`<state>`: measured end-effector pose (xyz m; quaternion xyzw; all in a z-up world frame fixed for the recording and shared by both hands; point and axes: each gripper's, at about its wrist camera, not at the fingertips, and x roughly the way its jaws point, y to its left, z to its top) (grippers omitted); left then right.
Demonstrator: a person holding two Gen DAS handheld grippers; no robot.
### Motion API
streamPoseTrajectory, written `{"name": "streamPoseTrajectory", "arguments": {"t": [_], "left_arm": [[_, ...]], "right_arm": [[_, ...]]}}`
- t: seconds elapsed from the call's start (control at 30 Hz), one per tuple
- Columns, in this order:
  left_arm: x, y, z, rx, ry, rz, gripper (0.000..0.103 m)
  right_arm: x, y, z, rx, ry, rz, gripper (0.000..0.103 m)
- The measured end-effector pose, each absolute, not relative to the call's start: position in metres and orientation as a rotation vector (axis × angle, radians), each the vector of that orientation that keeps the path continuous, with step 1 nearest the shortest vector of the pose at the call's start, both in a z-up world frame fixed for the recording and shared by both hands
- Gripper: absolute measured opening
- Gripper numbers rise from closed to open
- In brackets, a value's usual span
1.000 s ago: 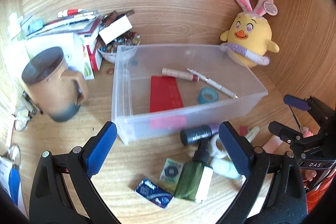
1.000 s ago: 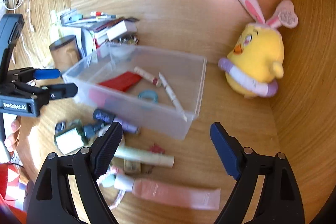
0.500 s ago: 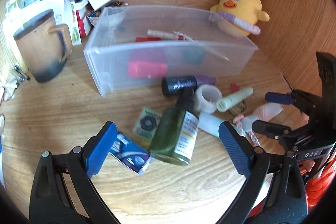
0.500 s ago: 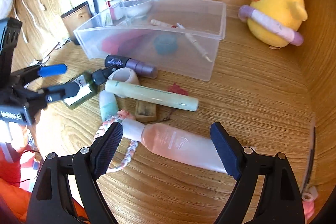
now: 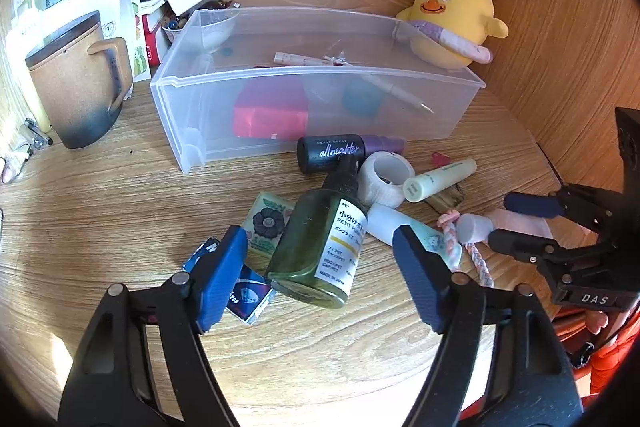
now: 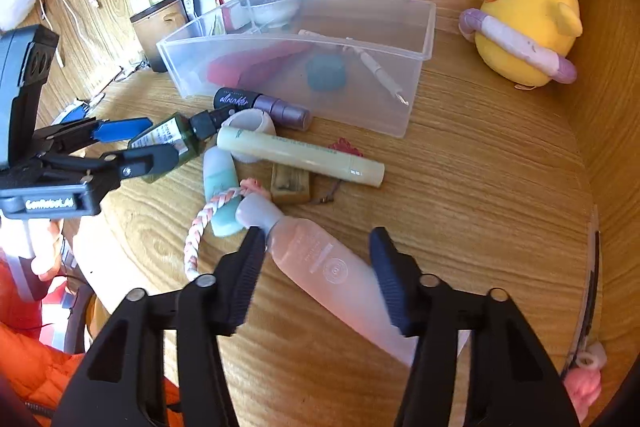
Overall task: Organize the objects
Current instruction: 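Grasp the green glass bottle with the left tool while the right tool grasps the pink tube, then carry the green bottle and pink tube into the clear box and release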
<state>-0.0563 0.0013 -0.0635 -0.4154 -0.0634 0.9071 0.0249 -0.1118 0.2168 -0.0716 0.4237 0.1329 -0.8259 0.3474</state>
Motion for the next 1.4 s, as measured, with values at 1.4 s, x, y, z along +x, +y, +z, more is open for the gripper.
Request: {"name": "streamPoseTrajectory", "arguments": {"t": [1.4], "left_arm": [[-0.029, -0.004, -0.033, -1.127, -0.313, 2.88, 0.041]], "right_arm": [[-0.105, 0.226, -0.043, 0.991, 0.2, -2.239, 0.02]]}}
